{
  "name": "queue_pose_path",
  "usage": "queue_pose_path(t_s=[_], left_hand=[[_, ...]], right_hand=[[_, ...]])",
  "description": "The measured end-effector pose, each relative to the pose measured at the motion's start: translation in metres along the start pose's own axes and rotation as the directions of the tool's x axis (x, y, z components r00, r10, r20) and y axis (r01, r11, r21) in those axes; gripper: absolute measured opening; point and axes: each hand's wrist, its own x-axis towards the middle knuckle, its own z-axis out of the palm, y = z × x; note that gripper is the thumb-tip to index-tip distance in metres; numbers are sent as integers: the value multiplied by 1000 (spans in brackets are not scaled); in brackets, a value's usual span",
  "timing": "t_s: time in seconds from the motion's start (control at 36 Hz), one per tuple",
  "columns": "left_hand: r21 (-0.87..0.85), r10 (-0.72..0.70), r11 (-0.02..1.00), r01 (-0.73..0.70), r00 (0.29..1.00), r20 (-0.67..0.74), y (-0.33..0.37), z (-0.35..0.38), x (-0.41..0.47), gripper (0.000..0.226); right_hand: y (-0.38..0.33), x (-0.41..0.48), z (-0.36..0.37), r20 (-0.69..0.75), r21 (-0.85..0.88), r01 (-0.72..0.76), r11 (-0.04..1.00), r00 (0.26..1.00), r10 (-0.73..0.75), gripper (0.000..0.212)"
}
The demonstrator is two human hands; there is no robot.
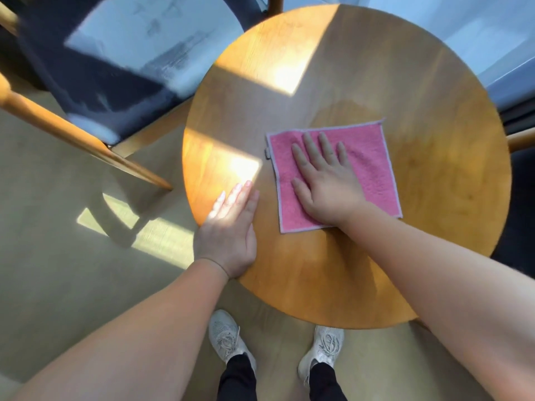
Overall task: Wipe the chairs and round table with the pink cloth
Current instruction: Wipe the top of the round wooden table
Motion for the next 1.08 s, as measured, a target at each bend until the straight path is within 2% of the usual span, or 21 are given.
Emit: queue_pose_path(t_s=[0.08,0.31,0.39,0.47,0.56,0.67,0.86,1.0,1.08], left_hand=[[-17,-10,1000,10,1000,7,0,-1,-1,58],[-62,-31,998,32,999,14,2,-10,-4,60],[32,-47,998,47,999,25,-6,-12,-4,61],[169,-150,975,148,989,2,-34,-25,-14,60],[196,-168,969,152,983,68,-61,-35,-22,58],[144,-126,984,107,983,132,-72,-40,-19,57],[80,-104,992,96,989,102,-73,-44,-15,56],[52,-105,994,100,987,119,-74,-46,-15,56],[41,-115,993,110,986,120,-75,-48,-15,56]], right_hand=[[-27,-31,12,-25,35,34,999,999,-33,65],[-59,-81,31,14,54,-21,998,1000,21,65],[-64,-92,37,51,34,-48,998,998,46,64],[-82,-107,42,71,39,-67,997,995,64,66],[-107,-118,47,87,41,-77,996,994,73,68],[-126,-117,51,97,6,-98,995,991,97,69],[-121,-104,49,144,0,-73,997,987,72,70],[-108,-69,37,120,4,-10,1000,993,10,69],[-92,-31,25,94,-2,-24,1000,995,25,68]])
